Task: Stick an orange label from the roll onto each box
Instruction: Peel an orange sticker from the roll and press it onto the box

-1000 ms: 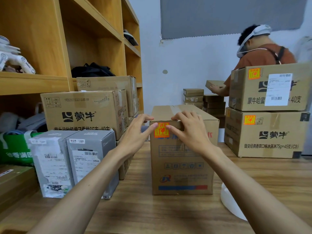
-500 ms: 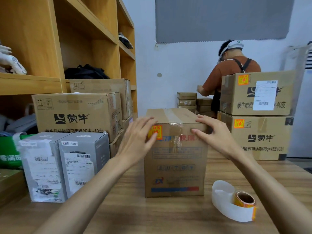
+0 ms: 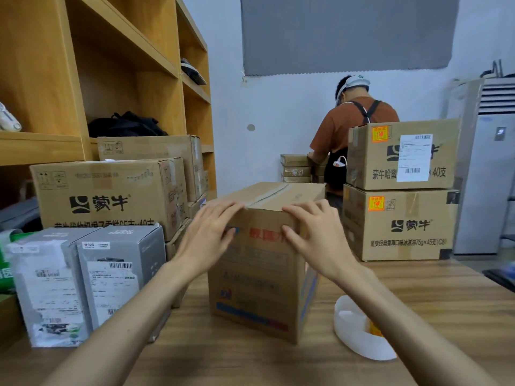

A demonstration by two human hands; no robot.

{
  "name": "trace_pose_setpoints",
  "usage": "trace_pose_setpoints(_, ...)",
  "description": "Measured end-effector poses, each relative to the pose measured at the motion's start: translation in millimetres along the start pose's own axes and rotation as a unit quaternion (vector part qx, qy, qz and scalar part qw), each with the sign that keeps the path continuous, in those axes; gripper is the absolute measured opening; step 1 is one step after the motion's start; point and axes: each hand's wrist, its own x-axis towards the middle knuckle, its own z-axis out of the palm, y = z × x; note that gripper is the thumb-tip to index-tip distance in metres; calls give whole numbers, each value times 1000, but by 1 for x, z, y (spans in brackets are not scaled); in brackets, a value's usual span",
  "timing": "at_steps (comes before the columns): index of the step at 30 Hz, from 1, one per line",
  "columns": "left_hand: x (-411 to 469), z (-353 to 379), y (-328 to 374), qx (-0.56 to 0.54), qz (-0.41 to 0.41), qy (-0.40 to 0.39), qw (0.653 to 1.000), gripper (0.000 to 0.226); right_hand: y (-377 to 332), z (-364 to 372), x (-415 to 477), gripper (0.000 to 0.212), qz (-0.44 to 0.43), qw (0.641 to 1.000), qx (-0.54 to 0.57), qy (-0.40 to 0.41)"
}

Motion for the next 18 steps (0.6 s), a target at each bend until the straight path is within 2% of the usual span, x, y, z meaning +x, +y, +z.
trace_pose_setpoints(5,3,-14,-15,-12,-89,-80,993,69,-45,9,5,43,-32,999,13,-16)
trace_pose_setpoints(8,1,-25,-1,-67,-145,-111,981,80,-46,6,14,41,-37,997,67,-27)
trace_pose_setpoints(12,-11,-27,27,-156,-162,-66,972,82,-3,-9,19,43,17,994,110,1)
trace_pose_setpoints(15,-15,-21,43,-153,-171,-60,971,92,44,-20,19,50,83,994,74,-14)
trace_pose_setpoints(18,-14,-13,42,-164,-161,-41,972,90,87,-25,20,62,141,988,38,-47)
